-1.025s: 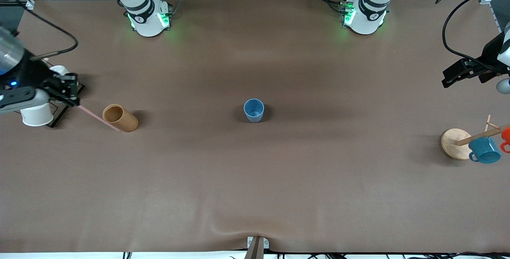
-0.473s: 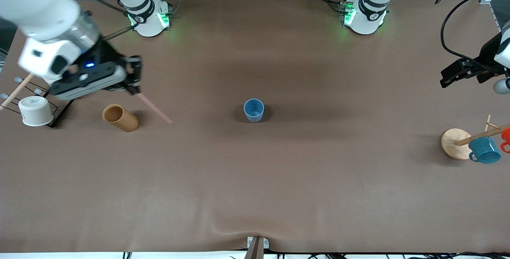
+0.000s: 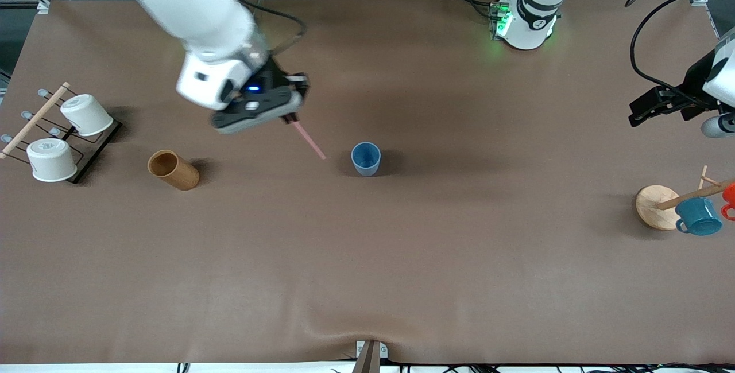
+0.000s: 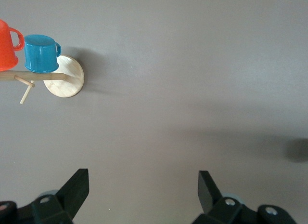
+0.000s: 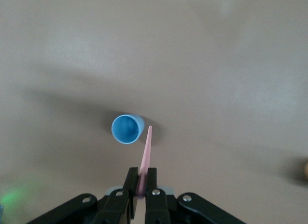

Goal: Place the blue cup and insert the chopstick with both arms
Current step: 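Move the chopstick over the blue cup with the right gripper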

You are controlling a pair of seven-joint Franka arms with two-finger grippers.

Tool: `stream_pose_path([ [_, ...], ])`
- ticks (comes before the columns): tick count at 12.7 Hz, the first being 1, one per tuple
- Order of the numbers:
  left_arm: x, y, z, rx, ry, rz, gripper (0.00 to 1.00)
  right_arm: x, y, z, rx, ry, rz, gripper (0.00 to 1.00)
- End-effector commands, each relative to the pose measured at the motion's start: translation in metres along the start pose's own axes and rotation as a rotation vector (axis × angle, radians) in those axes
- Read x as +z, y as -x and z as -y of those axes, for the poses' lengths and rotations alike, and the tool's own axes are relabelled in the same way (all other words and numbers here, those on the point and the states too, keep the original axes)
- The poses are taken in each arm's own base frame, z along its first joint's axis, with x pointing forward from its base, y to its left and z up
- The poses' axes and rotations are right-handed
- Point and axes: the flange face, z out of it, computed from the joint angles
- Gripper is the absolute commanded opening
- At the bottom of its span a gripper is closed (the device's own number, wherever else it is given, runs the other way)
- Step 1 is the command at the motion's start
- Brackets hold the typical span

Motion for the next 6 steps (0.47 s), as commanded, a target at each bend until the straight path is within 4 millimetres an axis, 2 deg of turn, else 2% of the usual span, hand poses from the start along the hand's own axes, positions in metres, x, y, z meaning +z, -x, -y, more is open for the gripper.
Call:
stream_pose_path([
  [1, 0.000, 0.003, -0.001, 0.011, 0.016, 0.005, 1.00, 0.025, 0.000, 0.026, 0.042, 0.018, 0.007, 0.00],
  [4, -0.001, 0.003, -0.001, 0.012, 0.016, 0.003, 1.00, 0.055, 0.010, 0.058, 0.067, 0.054, 0.028, 0.00],
  [6, 0.000, 0.003, -0.001, 0.012, 0.016, 0.005, 1.00, 0.074, 0.014, 0.071, 0.078, 0.089, 0.039, 0.00],
])
